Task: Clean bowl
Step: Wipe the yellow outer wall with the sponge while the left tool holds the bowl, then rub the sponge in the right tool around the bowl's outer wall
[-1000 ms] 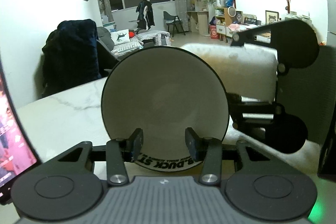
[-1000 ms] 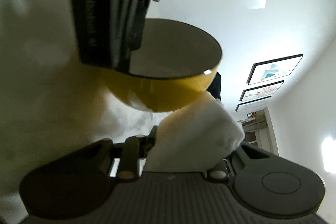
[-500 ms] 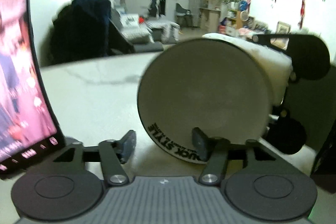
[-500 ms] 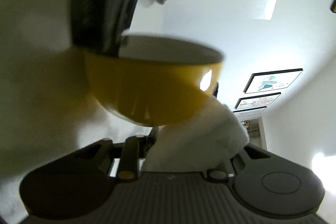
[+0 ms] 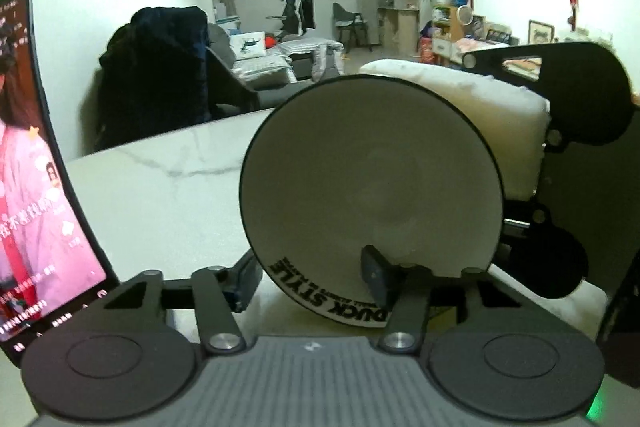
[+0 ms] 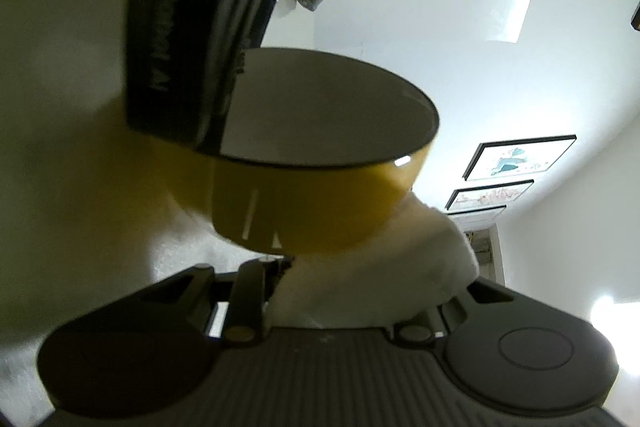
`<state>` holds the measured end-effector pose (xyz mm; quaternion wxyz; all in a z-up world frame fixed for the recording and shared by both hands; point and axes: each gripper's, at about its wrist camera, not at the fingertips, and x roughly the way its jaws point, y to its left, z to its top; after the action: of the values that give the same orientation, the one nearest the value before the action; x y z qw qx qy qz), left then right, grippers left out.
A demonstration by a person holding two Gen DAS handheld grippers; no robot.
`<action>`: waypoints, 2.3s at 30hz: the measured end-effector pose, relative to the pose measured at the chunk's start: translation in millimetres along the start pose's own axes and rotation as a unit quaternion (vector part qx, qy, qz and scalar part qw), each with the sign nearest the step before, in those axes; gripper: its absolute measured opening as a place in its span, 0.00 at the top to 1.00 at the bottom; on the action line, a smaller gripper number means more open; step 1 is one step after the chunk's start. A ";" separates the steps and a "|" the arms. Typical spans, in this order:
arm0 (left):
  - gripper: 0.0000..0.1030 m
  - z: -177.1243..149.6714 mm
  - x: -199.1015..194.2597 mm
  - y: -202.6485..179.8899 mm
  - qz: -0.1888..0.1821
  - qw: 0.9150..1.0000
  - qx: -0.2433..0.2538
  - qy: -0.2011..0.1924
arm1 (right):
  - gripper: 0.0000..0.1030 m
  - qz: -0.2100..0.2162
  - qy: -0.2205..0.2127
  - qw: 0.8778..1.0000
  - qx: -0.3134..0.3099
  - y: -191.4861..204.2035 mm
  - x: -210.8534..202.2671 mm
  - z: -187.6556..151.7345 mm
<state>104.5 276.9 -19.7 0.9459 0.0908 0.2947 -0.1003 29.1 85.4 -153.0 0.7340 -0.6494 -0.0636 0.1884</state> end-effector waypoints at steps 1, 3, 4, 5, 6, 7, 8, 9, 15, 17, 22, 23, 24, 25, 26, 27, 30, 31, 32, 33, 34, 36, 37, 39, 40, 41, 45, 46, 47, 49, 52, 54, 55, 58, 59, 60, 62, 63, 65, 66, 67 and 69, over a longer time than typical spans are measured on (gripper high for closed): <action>0.47 -0.5 0.8 0.3 0.002 1.000 -0.003 0.000 | 0.76 -0.001 -0.001 1.000 0.002 -1.0 -0.6 0.3; 0.50 0.2 3.7 4.0 0.000 1.000 -0.018 0.003 | 0.76 -0.003 -0.004 1.000 0.006 -3.9 -2.1 1.0; 0.51 1.2 4.8 6.3 -0.004 1.000 -0.030 0.006 | 0.76 -0.005 -0.006 1.000 0.008 -5.7 -3.0 1.5; 0.51 2.3 5.7 8.6 -0.007 0.999 -0.041 0.009 | 0.76 -0.006 -0.007 1.000 0.009 -7.1 -3.8 1.9; 0.52 3.5 6.2 9.6 -0.008 0.999 -0.048 0.013 | 0.76 -0.007 -0.008 1.000 0.010 -8.4 -4.5 2.2; 0.52 4.4 6.0 9.2 -0.006 0.999 -0.050 0.015 | 0.75 -0.007 -0.008 1.000 0.011 -9.6 -5.2 2.6; 0.52 5.0 5.5 8.3 -0.004 0.999 -0.052 0.017 | 0.75 -0.007 -0.009 1.000 0.010 -10.7 -6.3 2.3; 0.52 4.8 4.2 6.9 -0.003 0.998 -0.054 0.019 | 0.75 -0.007 -0.010 1.000 0.009 -11.6 -7.4 1.8; 0.51 -0.2 -0.7 0.6 -0.021 0.997 -0.078 0.021 | 0.76 -0.005 -0.012 1.000 0.003 -18.3 -19.8 -4.0; 0.51 -1.6 -5.1 -6.4 -0.019 0.996 -0.080 0.021 | 0.76 -0.004 -0.011 1.000 -0.004 -20.6 -27.4 -7.4; 0.51 -6.6 -17.0 -26.8 -0.026 0.996 -0.082 0.021 | 0.76 0.002 -0.014 1.000 -0.008 -28.4 -47.5 -15.7; 0.51 -7.9 -20.4 -33.0 -0.024 0.996 -0.080 0.019 | 0.76 0.005 -0.014 1.000 -0.008 -30.7 -52.9 -17.8; 0.51 -8.7 -22.8 -37.6 -0.019 0.997 -0.078 0.017 | 0.76 0.007 -0.016 1.000 -0.010 -34.4 -62.6 -21.7; 0.51 -9.2 -25.1 -42.4 -0.018 0.997 -0.076 0.016 | 0.76 0.008 -0.019 1.000 -0.011 -36.8 -68.6 -23.7; 0.51 -10.0 -28.1 -47.2 -0.019 0.997 -0.075 0.017 | 0.76 0.009 -0.020 1.000 -0.010 -38.1 -71.7 -24.4; 0.51 -11.3 -29.6 -49.9 -0.021 0.997 -0.072 0.016 | 0.76 0.010 -0.022 1.000 -0.013 -39.9 -78.7 -28.2; 0.50 -19.3 -35.6 -65.6 -0.017 0.999 -0.038 0.001 | 0.76 0.009 -0.015 1.000 -0.018 -42.5 -85.6 -37.9; 0.50 -20.1 -36.2 -67.2 -0.015 0.999 -0.031 -0.002 | 0.76 0.007 -0.014 1.000 -0.014 -43.1 -85.1 -40.1; 0.50 -20.9 -37.2 -68.7 -0.013 1.000 -0.023 -0.003 | 0.76 0.006 -0.015 1.000 -0.009 -43.7 -84.8 -42.1; 0.50 -21.3 -38.9 -69.9 -0.013 1.000 -0.013 -0.002 | 0.76 0.004 -0.016 1.000 -0.003 -44.4 -84.4 -44.1; 0.49 -21.4 -40.6 -71.4 -0.011 1.000 -0.001 -0.001 | 0.76 0.002 -0.017 1.000 0.001 -45.9 -84.0 -45.4; 0.46 -21.8 -42.5 -75.7 -0.001 1.000 0.022 -0.002 | 0.76 0.001 -0.017 1.000 -0.002 -48.5 -82.7 -46.2; 0.45 -22.6 -43.3 -79.5 0.009 0.999 0.039 -0.004 | 0.76 0.001 -0.017 1.000 -0.005 -50.3 -81.7 -46.4; 0.44 -27.4 -46.4 -90.2 0.038 0.995 0.086 -0.016 | 0.76 0.002 -0.018 1.000 -0.010 -54.4 -79.5 -46.9; 0.42 -30.6 -48.2 -96.3 0.054 0.992 0.112 -0.023 | 0.76 0.003 -0.019 1.000 -0.012 -56.8 -78.2 -46.9; 0.42 -35.4 -50.6 -104.0 0.075 0.986 0.145 -0.032 | 0.76 0.004 -0.020 1.000 -0.013 -59.4 -76.9 -46.9; 0.38 -53.4 -52.5 -125.7 0.143 0.961 0.232 -0.054 | 0.76 0.004 -0.025 1.000 -0.014 -57.1 -69.8 -39.2; 0.38 -58.6 -52.9 -130.5 0.159 0.953 0.252 -0.058 | 0.76 0.004 -0.027 1.000 -0.013 -55.2 -71.3 -39.5; 0.38 -63.9 -53.2 -135.3 0.175 0.944 0.271 -0.063 | 0.76 0.004 -0.028 1.000 -0.012 -54.1 -76.9 -45.8; 0.38 -73.6 -54.8 -141.5 0.195 0.932 0.298 -0.069 | 0.76 0.005 -0.026 1.000 -0.016 -57.8 -76.7 -46.2; 0.38 -84.8 -62.1 -142.4 0.189 0.929 0.307 -0.080 | 0.76 0.004 -0.030 0.999 -0.023 -63.0 -74.2 -44.0; 0.38 -88.0 -67.3 -137.8 0.166 0.932 0.308 -0.092 | 0.76 0.003 -0.033 0.999 -0.028 -65.9 -73.7 -44.0; 0.38 -87.9 -68.6 -133.2 0.144 0.936 0.307 -0.093 | 0.76 0.003 -0.033 0.999 -0.030 -67.1 -72.8 -43.8; 0.39 -77.9 -61.6 -110.3 0.082 0.951 0.286 -0.083 | 0.75 0.001 -0.039 0.998 -0.043 -71.8 -68.2 -43.1; 0.39 -74.2 -59.0 -104.3 0.069 0.955 0.276 -0.078 | 0.75 0.001 -0.042 0.998 -0.046 -74.4 -66.2 -42.1; 0.39 -69.5 -55.7 -95.5 0.046 0.961 0.261 -0.073 | 0.75 0.001 -0.043 0.998 -0.047 -75.8 -65.1 -41.3; 0.40 -66.2 -52.0 -84.1 0.008 0.968 0.238 -0.074 | 0.75 0.001 -0.044 0.998 -0.052 -79.6 -62.4 -39.0; 0.40 -66.9 -49.3 -78.2 -0.011 0.971 0.226 -0.076 | 0.75 0.000 -0.045 0.997 -0.055 -81.7 -61.0 -37.8; 0.41 -68.8 -47.8 -74.3 -0.020 0.973 0.217 -0.081 | 0.75 -0.001 -0.048 0.997 -0.058 -83.9 -54.6 -34.2; 0.43 -70.2 -46.8 -70.1 -0.028 0.975 0.205 -0.081 | 0.75 -0.003 -0.048 0.997 -0.059 -85.0 -51.7 -32.9; 0.47 -71.2 -46.3 -65.4 -0.036 0.978 0.190 -0.079 | 0.75 -0.005 -0.048 0.997 -0.059 -87.1 -49.7 -31.7; 0.51 -72.5 -43.8 -54.1 -0.060 0.984 0.153 -0.067 | 0.75 -0.007 -0.048 0.997 -0.062 -82.9 -52.7 -20.9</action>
<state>16.9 247.5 -59.3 0.9310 0.2096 0.2164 -0.2062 3.7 39.9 -67.2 0.6899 -0.6833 -0.1143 0.2100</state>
